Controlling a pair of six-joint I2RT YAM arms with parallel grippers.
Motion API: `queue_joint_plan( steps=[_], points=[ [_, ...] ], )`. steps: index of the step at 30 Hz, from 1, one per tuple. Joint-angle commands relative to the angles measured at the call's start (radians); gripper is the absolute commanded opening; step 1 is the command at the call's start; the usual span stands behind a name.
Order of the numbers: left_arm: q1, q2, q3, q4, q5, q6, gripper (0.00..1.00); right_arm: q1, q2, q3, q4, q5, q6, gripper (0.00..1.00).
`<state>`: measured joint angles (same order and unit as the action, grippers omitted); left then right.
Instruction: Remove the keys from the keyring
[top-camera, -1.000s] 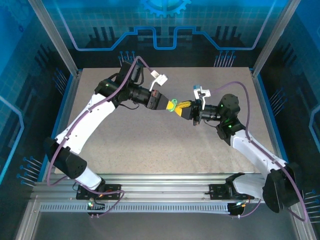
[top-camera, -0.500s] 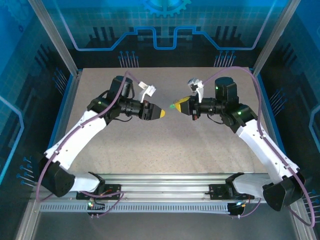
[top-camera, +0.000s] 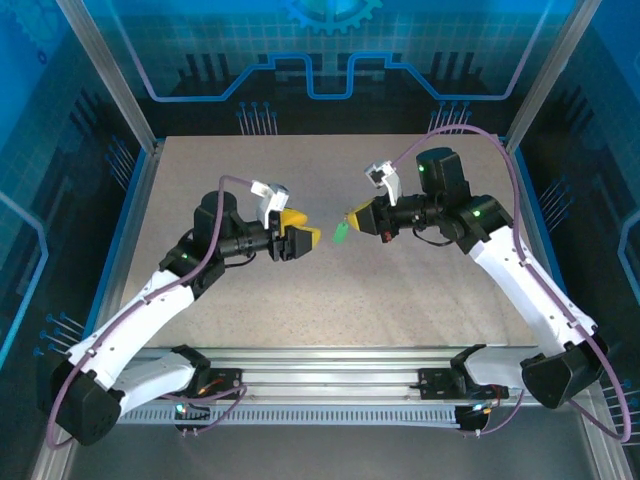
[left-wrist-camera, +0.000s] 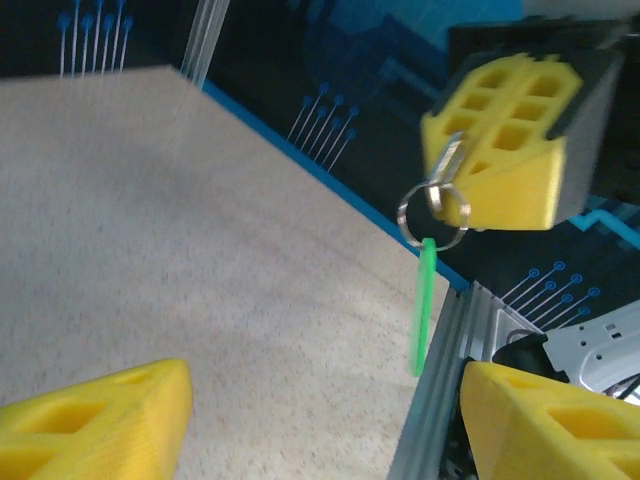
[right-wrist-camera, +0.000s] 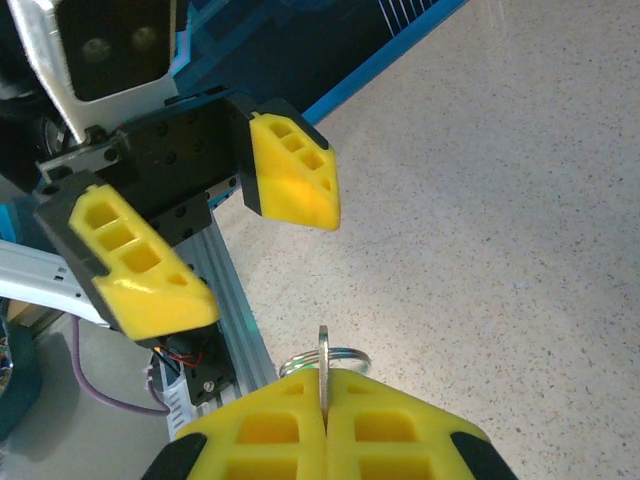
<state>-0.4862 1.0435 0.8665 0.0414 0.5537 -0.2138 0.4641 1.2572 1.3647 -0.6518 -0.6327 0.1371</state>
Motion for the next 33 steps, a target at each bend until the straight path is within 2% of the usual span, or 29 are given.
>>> queue_joint_plan(
  steps=[1, 2, 4, 6, 11, 14, 17, 21, 24, 28, 33],
  points=[
    [-0.062, -0.029, -0.027, 0.18, 0.034, 0.21, 0.72, 0.018, 0.009, 0.042, -0.034, -0.023, -0.005, 0.0],
    [-0.091, -0.03, -0.028, 0.169, 0.01, 0.273, 0.75, 0.02, 0.012, 0.045, -0.035, -0.027, -0.004, 0.0],
    [-0.137, -0.021, -0.01, 0.137, -0.043, 0.359, 0.74, 0.022, 0.014, 0.052, -0.037, -0.034, -0.002, 0.0],
    [-0.153, -0.006, 0.006, 0.139, -0.062, 0.381, 0.73, 0.028, 0.013, 0.059, -0.037, -0.038, 0.001, 0.0],
    [-0.158, 0.013, 0.002, 0.243, -0.083, 0.33, 0.7, 0.035, 0.011, 0.069, -0.032, -0.045, 0.006, 0.0],
    [-0.161, 0.01, 0.006, 0.259, -0.07, 0.319, 0.62, 0.038, 0.008, 0.066, -0.022, -0.045, 0.013, 0.0],
    [-0.163, 0.002, 0.011, 0.256, -0.059, 0.298, 0.51, 0.04, 0.008, 0.066, -0.014, -0.046, 0.019, 0.0],
    [-0.163, 0.001, 0.044, 0.196, -0.126, 0.23, 0.47, 0.045, 0.007, 0.069, -0.012, -0.04, 0.022, 0.0],
    [-0.162, 0.007, 0.075, 0.139, -0.173, 0.188, 0.4, 0.047, 0.009, 0.072, -0.011, -0.033, 0.026, 0.0],
    [-0.161, -0.001, 0.08, 0.132, -0.188, 0.148, 0.37, 0.049, 0.009, 0.075, -0.012, -0.023, 0.026, 0.0],
    [-0.158, 0.007, 0.102, 0.093, -0.12, 0.132, 0.38, 0.051, 0.007, 0.078, -0.012, -0.012, 0.028, 0.0]
  ],
)
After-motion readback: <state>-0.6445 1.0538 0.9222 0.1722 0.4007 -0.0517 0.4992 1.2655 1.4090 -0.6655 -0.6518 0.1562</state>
